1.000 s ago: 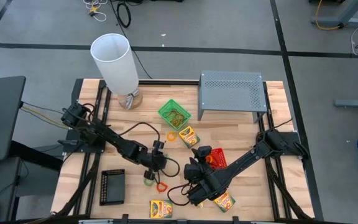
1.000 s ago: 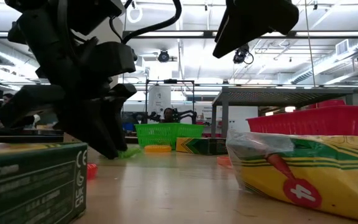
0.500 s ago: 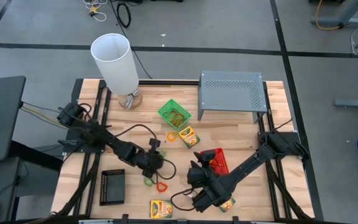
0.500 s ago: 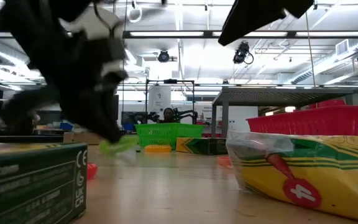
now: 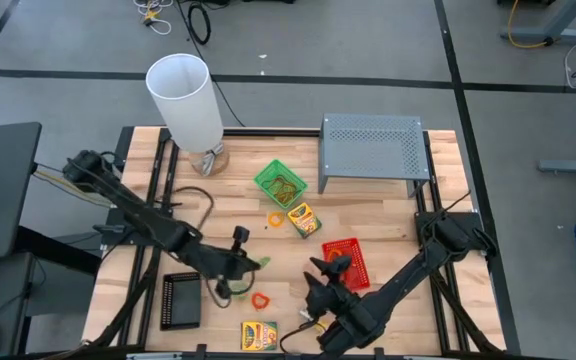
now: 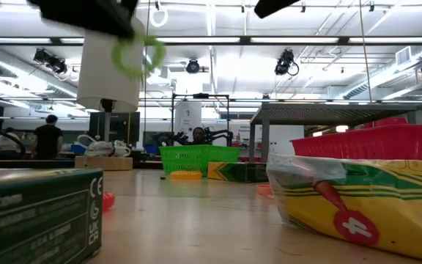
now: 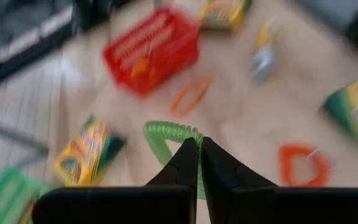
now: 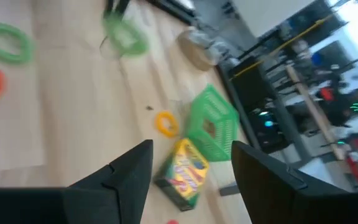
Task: Pick & Place Office Desk Supplies
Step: Put the green rubber band into the red bin
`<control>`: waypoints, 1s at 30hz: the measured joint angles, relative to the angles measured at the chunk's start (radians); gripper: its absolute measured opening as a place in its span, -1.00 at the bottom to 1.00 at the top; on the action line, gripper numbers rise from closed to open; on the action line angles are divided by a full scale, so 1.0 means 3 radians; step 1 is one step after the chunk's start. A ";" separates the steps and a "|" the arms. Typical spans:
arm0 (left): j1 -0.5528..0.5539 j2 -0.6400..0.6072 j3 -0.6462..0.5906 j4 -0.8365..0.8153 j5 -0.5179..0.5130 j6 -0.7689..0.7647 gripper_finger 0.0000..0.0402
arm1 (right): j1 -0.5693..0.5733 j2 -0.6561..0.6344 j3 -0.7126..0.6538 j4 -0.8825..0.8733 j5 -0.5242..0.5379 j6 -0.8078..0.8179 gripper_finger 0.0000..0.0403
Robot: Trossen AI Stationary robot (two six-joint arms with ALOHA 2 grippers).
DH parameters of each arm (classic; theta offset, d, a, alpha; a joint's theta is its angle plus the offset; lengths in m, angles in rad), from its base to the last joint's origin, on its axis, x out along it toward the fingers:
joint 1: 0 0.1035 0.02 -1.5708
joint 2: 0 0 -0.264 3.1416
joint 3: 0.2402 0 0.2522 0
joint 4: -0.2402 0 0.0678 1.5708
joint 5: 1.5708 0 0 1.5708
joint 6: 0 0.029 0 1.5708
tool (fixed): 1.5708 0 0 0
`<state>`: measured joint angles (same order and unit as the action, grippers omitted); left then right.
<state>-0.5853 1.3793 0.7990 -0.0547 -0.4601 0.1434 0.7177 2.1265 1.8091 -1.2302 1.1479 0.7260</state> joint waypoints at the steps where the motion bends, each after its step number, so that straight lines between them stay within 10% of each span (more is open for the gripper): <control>1: -0.0021 -0.0071 0.0000 0.0067 0.0054 0.0052 -0.96 | -0.0006 0.0000 0.0000 0.0124 -0.0065 -0.0103 0.12; 11: -0.0059 -0.0881 0.0000 0.0417 0.0645 0.0459 -0.96 | -0.0119 -0.0069 0.0000 0.2160 -0.0931 -0.2472 0.12; 20: -0.0062 -0.1362 0.0003 0.0608 0.1137 0.0649 -0.96 | -0.0164 -0.0098 0.0000 0.3329 0.0366 -0.4624 -0.04; 30: -0.0057 -0.1229 0.0003 0.0544 0.1187 0.0657 -0.96 | -0.0382 -0.0113 0.0000 0.3893 0.0346 -0.5316 -0.01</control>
<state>-0.6025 1.0105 0.7998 0.1086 -0.1041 0.3405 0.6032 2.0926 1.8091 -0.0622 1.2519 -0.8688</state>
